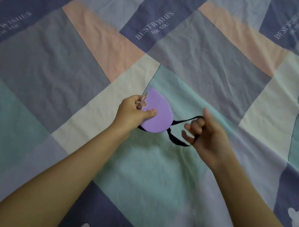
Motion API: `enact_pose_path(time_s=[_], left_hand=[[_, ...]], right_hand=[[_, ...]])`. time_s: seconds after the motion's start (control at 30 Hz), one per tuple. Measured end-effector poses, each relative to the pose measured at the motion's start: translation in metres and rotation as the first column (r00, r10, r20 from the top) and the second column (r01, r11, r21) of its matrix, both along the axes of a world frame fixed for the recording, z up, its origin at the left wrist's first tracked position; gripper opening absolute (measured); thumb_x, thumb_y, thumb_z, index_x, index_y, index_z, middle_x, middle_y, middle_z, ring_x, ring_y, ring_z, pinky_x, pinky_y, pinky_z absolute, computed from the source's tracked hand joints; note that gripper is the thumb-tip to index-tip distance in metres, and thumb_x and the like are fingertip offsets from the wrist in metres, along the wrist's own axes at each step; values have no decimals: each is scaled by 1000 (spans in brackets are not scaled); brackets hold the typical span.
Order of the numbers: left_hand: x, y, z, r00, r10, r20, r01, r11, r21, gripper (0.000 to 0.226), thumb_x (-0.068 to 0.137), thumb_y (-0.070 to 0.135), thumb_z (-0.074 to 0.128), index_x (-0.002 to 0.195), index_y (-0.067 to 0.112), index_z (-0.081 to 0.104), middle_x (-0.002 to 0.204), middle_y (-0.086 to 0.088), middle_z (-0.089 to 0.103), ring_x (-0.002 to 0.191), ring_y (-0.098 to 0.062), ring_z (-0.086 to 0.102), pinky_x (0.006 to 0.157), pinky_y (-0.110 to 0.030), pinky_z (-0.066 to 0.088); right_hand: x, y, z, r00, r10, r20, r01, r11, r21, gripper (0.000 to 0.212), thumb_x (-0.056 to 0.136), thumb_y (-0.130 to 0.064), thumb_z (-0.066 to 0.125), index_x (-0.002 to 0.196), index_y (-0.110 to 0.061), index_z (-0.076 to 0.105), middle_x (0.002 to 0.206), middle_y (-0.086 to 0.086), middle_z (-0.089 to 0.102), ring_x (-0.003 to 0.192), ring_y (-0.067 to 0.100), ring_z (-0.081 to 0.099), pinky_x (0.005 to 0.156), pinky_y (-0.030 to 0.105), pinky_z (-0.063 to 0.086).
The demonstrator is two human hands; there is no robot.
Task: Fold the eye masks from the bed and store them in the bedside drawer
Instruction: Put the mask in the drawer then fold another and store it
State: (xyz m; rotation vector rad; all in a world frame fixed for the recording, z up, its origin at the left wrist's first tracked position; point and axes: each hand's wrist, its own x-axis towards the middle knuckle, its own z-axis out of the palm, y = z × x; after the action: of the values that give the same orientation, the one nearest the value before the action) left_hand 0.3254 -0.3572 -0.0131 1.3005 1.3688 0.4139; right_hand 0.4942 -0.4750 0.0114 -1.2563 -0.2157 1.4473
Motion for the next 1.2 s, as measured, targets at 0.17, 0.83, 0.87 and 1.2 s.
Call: enact_pose_path(time_s=[0.17, 0.83, 0.87, 1.2], left_hand=[[-10, -7, 1, 996, -89, -15, 89, 995, 42, 50, 75, 17, 80, 120, 11, 59, 105, -2, 62, 96, -20, 60, 85, -31, 50], [-45, -5, 8, 984, -105, 142, 111, 993, -31, 42, 76, 17, 79, 115, 17, 62, 105, -3, 63, 95, -21, 63, 85, -36, 53], [-46, -4, 10, 979, -138, 150, 144, 989, -26, 40, 76, 17, 79, 113, 17, 63, 100, 0, 63, 90, -18, 64, 79, -31, 54], [-45, -13, 32, 797, -603, 11, 603, 798, 13, 34, 66, 24, 76, 63, -1, 54, 63, -7, 39, 62, -17, 35, 62, -31, 26]], right_hand=[[1, 11, -6, 974, 56, 220, -38, 996, -87, 63, 93, -62, 25, 136, -19, 44, 146, -2, 45, 120, 10, 53, 102, 42, 38], [-41, 1, 4, 854, 10, 520, -53, 996, 68, 63, 71, -2, 77, 125, -28, 56, 137, -12, 54, 74, 8, 71, 88, 31, 54], [-43, 1, 7, 830, 82, 552, -116, 993, 26, 71, 67, -6, 81, 129, -27, 54, 138, -15, 51, 73, 14, 72, 89, 30, 54], [-68, 6, 19, 636, 308, 708, -393, 918, -47, 68, 64, -17, 86, 121, -23, 50, 107, -12, 64, 80, -2, 65, 62, 14, 50]])
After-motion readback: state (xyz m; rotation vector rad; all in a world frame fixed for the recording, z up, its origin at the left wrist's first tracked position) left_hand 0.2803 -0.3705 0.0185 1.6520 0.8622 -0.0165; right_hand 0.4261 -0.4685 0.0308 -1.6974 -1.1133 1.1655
